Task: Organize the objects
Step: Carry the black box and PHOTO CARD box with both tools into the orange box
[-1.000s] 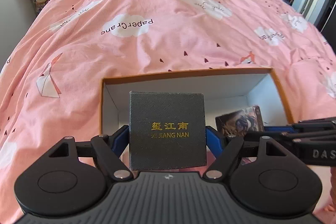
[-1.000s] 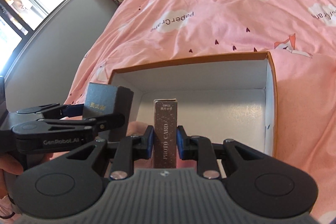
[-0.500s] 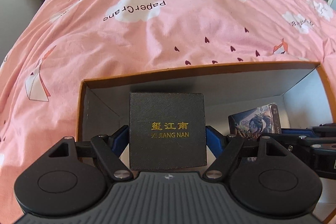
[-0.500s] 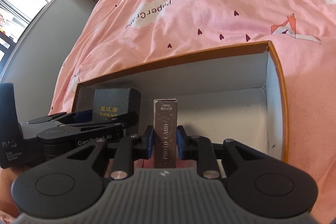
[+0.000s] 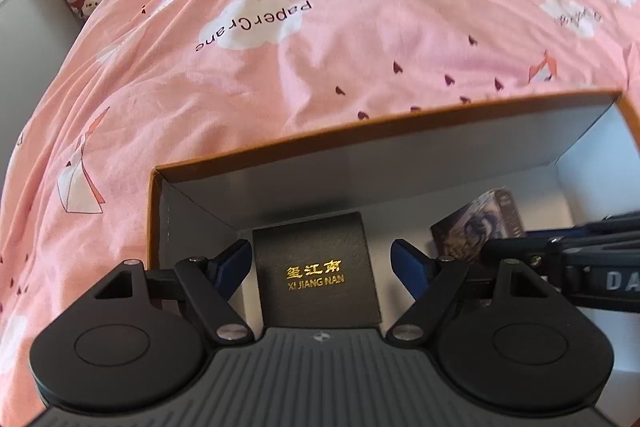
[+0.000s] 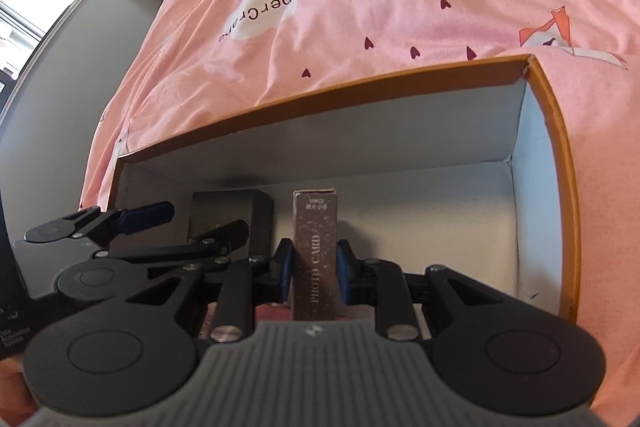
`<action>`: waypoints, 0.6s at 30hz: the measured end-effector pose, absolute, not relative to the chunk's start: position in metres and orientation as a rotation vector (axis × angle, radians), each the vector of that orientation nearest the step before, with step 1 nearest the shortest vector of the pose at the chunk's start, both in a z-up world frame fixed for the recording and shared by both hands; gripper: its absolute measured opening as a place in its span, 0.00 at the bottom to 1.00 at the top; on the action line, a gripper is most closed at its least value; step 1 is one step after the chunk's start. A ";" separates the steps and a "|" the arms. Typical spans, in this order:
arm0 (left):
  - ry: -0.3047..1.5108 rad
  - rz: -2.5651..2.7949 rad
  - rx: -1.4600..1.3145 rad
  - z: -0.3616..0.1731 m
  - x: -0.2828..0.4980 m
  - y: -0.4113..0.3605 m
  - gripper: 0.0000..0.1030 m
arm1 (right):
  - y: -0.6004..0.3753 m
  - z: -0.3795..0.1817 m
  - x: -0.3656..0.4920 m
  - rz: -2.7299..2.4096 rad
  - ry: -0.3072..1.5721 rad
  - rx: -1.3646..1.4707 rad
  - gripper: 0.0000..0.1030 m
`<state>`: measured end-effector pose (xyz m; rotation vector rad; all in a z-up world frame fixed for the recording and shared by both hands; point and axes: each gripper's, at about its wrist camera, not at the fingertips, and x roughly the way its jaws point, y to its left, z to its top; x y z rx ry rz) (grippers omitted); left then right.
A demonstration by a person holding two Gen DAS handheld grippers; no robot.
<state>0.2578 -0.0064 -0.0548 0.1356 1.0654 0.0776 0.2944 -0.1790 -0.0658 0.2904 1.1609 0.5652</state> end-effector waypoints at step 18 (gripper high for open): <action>0.902 0.026 0.144 0.011 0.228 0.021 0.81 | -0.132 -0.067 0.301 0.586 1.135 0.275 0.23</action>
